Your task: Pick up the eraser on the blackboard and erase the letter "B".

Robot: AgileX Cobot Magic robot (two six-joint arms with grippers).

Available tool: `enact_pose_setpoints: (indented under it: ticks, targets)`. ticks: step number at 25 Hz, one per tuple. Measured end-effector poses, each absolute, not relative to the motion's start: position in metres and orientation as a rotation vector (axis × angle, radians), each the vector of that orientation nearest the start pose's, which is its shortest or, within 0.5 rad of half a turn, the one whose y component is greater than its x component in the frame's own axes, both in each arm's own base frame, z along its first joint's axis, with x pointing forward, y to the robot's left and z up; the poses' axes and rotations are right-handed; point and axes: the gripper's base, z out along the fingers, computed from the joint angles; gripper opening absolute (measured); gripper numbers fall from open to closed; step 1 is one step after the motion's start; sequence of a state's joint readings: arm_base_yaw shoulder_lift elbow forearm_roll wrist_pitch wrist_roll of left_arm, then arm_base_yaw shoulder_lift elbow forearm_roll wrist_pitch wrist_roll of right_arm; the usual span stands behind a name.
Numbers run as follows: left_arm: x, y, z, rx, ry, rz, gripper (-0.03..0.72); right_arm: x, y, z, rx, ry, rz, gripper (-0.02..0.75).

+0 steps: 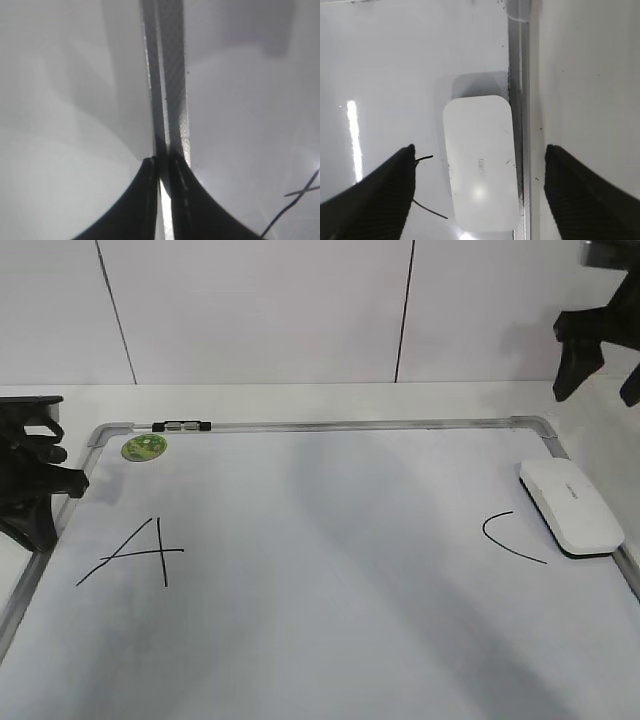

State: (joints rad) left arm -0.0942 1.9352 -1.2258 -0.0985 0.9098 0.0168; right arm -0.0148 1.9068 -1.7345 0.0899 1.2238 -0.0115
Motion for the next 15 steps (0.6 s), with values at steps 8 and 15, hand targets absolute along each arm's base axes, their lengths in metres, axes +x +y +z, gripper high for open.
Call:
enact_pose_setpoints:
  ticks: [8,15]
  targets:
    - [0.356,-0.040,0.155,0.115,3.110,-0.110,0.092,0.379,0.002,0.341,0.039,2.755,0.121,0.611]
    - [0.370,-0.041,0.175,0.137,3.082,-0.108,0.161,0.364,0.002,0.363,0.034,2.704,0.119,0.593]
